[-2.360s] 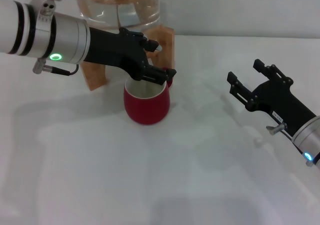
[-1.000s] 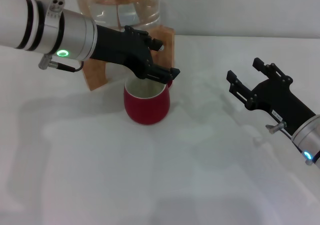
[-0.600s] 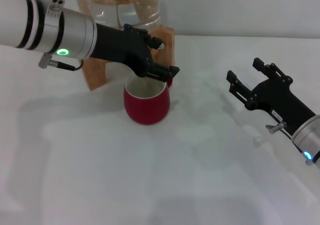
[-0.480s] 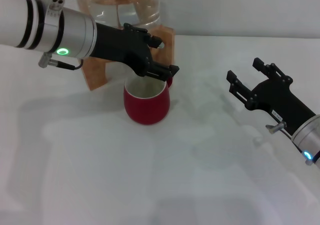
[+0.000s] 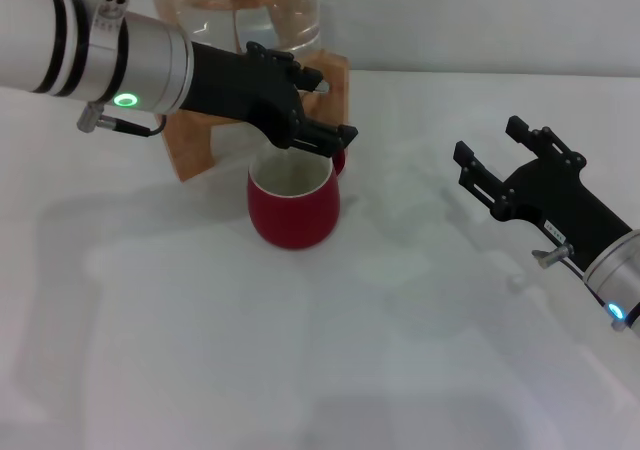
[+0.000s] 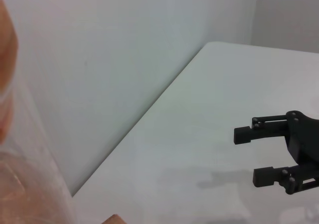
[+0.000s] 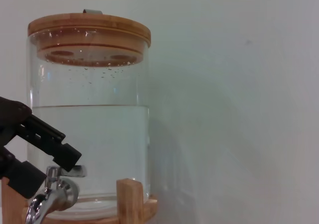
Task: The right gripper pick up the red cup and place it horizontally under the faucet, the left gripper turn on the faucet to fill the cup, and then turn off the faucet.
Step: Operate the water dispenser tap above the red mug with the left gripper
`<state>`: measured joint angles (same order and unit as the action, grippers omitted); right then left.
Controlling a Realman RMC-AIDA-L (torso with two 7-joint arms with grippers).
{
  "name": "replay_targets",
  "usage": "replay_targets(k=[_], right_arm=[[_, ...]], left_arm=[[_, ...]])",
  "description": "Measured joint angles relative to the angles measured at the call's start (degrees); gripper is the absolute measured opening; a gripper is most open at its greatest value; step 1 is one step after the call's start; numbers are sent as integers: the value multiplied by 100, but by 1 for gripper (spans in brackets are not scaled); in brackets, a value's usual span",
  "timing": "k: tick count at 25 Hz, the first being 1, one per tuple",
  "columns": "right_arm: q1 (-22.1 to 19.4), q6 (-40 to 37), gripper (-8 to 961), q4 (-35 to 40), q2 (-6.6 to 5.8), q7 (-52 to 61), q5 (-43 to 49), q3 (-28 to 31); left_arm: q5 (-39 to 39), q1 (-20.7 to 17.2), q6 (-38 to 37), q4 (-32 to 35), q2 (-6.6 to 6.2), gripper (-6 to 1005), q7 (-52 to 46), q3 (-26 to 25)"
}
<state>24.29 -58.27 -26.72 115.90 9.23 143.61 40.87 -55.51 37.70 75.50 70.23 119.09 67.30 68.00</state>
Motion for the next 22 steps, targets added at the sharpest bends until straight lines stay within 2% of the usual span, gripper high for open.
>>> replay_targets(k=[22], right_arm=[[-2, 0, 729, 0, -7, 0, 0, 0]], left_arm=[[210, 49, -109, 50, 18, 862, -47, 168]])
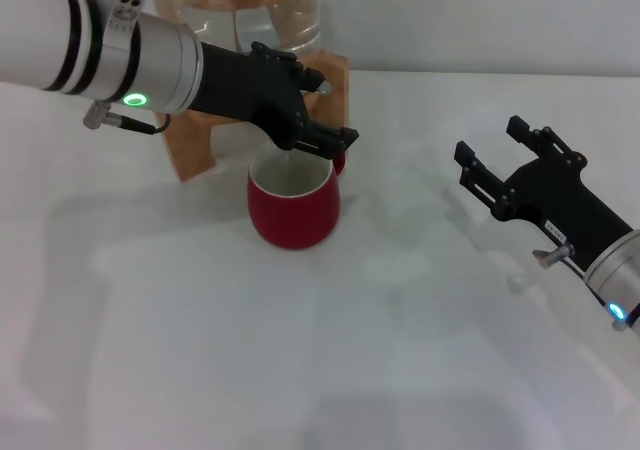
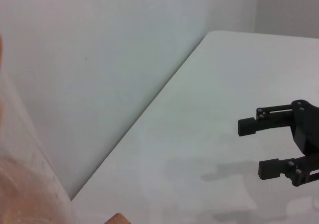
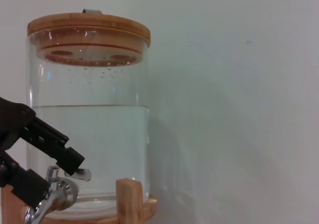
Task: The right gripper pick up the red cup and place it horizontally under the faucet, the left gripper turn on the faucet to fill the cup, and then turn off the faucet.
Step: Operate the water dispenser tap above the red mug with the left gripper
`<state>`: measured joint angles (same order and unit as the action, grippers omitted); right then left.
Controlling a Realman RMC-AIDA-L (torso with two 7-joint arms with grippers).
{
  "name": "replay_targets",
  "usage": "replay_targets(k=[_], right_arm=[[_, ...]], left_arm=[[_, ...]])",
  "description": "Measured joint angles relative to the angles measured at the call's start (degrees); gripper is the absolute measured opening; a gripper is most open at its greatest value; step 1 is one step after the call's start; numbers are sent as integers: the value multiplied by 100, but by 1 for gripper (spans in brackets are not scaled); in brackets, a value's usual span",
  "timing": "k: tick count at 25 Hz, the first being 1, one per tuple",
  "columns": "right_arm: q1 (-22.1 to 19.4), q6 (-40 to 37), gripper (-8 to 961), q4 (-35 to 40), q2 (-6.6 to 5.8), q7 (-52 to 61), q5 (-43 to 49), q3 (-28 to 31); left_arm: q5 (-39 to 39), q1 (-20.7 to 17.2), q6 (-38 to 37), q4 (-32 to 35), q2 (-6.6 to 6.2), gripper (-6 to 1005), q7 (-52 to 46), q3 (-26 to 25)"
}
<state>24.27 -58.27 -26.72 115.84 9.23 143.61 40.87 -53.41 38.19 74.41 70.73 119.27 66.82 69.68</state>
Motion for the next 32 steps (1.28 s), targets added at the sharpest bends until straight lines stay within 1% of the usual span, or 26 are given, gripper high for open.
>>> replay_targets(k=[20, 32], right_arm=[[-25, -64, 729, 0, 0, 0, 0, 0], [-12, -85, 729, 54, 1, 2, 0, 9]], left_arm=[[-27, -46, -227, 100, 1, 861, -20, -9], [-53, -76, -199, 224, 9, 861, -46, -7]])
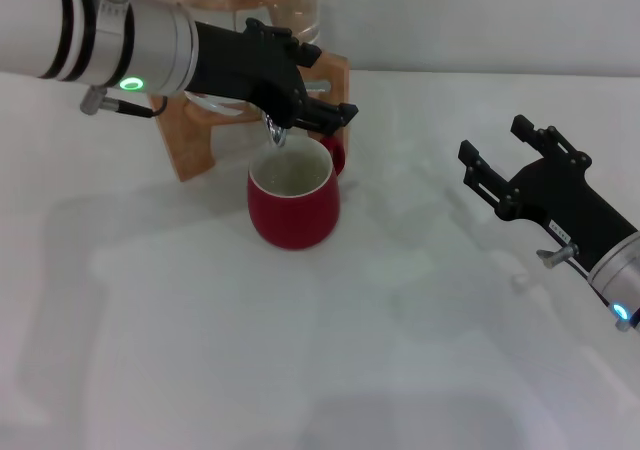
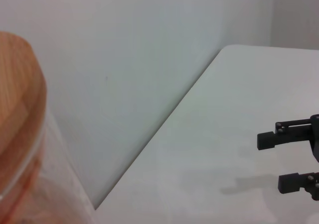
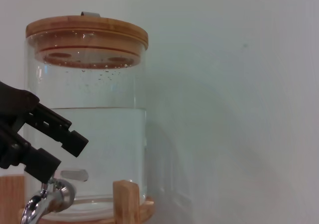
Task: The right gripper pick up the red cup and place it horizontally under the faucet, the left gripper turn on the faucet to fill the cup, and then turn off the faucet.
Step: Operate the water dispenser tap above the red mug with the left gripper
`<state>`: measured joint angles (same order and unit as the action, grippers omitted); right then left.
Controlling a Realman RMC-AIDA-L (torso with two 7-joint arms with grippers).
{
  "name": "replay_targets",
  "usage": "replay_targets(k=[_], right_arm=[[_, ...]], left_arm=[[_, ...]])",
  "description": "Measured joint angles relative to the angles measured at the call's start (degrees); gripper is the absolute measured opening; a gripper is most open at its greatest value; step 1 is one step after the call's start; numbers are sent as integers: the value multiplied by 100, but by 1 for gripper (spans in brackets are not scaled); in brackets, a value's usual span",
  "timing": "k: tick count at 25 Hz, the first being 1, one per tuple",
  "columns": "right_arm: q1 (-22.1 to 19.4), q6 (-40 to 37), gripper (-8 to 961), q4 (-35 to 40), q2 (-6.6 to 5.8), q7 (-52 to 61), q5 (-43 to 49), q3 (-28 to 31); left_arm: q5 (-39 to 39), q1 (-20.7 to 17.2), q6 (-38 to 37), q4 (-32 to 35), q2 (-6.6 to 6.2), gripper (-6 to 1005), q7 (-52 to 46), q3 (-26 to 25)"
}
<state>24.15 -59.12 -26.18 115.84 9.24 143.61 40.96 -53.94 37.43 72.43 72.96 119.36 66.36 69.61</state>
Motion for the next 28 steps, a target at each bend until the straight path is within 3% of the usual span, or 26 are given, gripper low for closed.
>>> replay_targets(k=[12, 28], right_arm=[[-15, -34, 729, -1, 0, 7, 0, 0], [-34, -65, 728, -14, 0, 7, 0, -34]], left_arm=[[-47, -4, 70, -18, 0, 862, -48, 289], [-15, -51, 88, -45, 0, 861, -62, 299]])
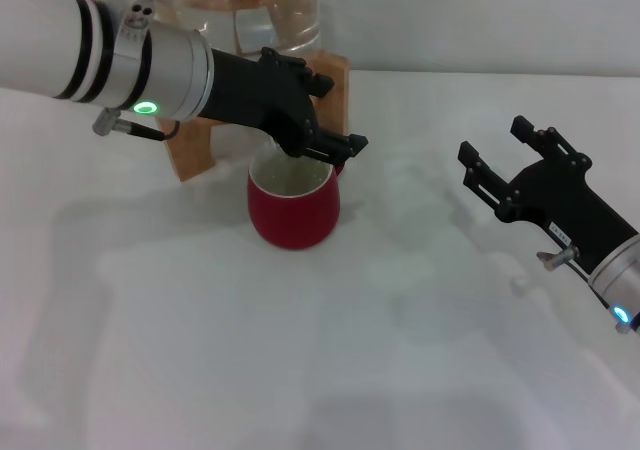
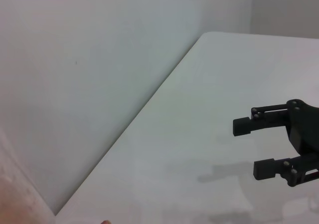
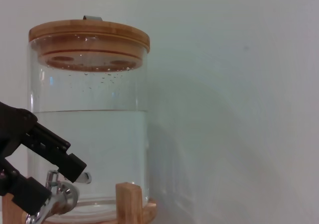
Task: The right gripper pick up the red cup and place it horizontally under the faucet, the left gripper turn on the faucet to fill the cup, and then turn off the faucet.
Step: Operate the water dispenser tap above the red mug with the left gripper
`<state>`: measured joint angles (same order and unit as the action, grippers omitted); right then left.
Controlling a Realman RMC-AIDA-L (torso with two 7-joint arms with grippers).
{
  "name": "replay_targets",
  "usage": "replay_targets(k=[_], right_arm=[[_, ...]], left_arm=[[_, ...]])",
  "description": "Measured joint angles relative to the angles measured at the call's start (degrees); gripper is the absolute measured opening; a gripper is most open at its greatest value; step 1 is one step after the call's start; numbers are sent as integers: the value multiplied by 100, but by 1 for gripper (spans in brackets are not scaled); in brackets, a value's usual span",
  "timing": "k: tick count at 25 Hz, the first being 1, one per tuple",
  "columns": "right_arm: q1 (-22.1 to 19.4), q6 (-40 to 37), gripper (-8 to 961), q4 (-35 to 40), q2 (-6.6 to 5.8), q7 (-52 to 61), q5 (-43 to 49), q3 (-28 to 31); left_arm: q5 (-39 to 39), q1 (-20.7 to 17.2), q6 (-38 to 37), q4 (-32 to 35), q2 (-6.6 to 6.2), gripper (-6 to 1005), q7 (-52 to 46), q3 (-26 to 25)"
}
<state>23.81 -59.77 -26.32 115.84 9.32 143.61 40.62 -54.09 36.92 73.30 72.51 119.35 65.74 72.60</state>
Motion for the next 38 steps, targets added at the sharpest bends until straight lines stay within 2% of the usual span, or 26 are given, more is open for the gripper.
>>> replay_targets(k=[38], right_arm=[[-28, 1, 728, -13, 0, 0, 0, 25]], left_arm=[[158, 1, -390, -7, 0, 861, 3, 119]])
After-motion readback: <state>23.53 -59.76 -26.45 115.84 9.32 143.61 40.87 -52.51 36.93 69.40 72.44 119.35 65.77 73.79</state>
